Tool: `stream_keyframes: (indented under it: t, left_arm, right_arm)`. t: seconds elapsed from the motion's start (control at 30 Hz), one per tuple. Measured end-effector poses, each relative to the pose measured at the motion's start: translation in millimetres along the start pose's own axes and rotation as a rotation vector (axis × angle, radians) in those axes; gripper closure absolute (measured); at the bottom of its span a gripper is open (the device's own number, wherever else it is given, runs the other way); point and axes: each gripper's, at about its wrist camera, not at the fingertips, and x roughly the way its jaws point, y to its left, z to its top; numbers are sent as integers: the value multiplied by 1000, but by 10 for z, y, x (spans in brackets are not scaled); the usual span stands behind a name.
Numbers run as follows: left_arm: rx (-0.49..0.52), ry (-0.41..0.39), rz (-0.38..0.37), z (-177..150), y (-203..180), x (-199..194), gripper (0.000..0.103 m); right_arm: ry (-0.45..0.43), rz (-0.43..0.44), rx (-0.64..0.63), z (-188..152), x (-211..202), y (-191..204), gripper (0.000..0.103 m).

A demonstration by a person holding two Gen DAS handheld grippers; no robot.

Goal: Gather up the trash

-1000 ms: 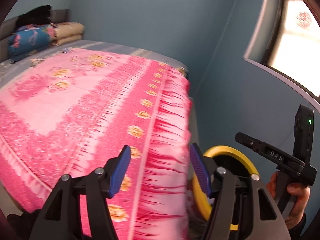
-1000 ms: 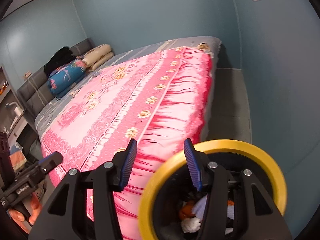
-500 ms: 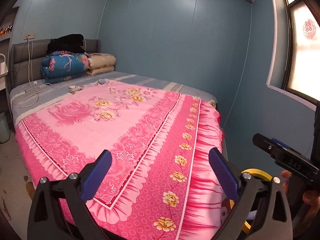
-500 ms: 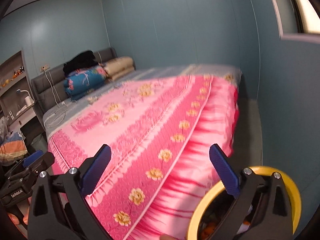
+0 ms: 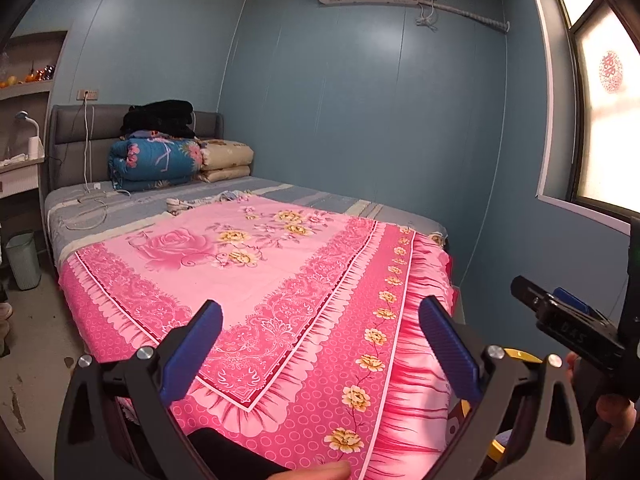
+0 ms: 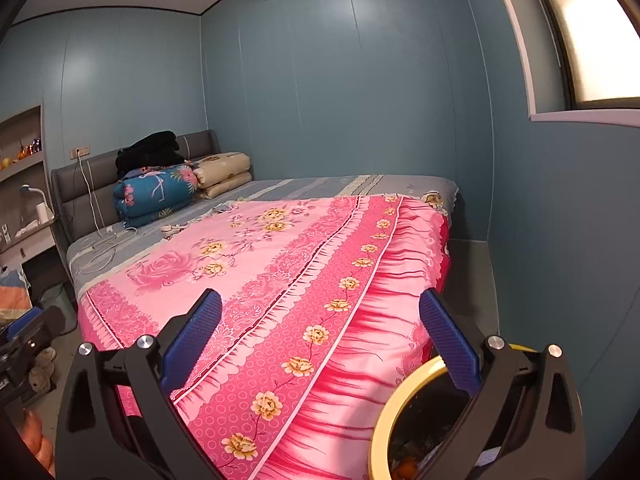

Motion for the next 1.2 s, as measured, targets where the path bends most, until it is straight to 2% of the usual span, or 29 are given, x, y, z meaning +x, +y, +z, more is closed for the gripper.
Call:
stream_keyframes:
  t: [0.23, 1.2]
  left_arm:
    - [8, -11, -7, -73, -83, -160, 8]
    - [-6, -14, 13, -197, -95, -215, 8]
  right_arm:
    - [-75, -23, -21, -85, -179, 54, 8]
    - [7, 3, 2, -155, -59, 44, 8]
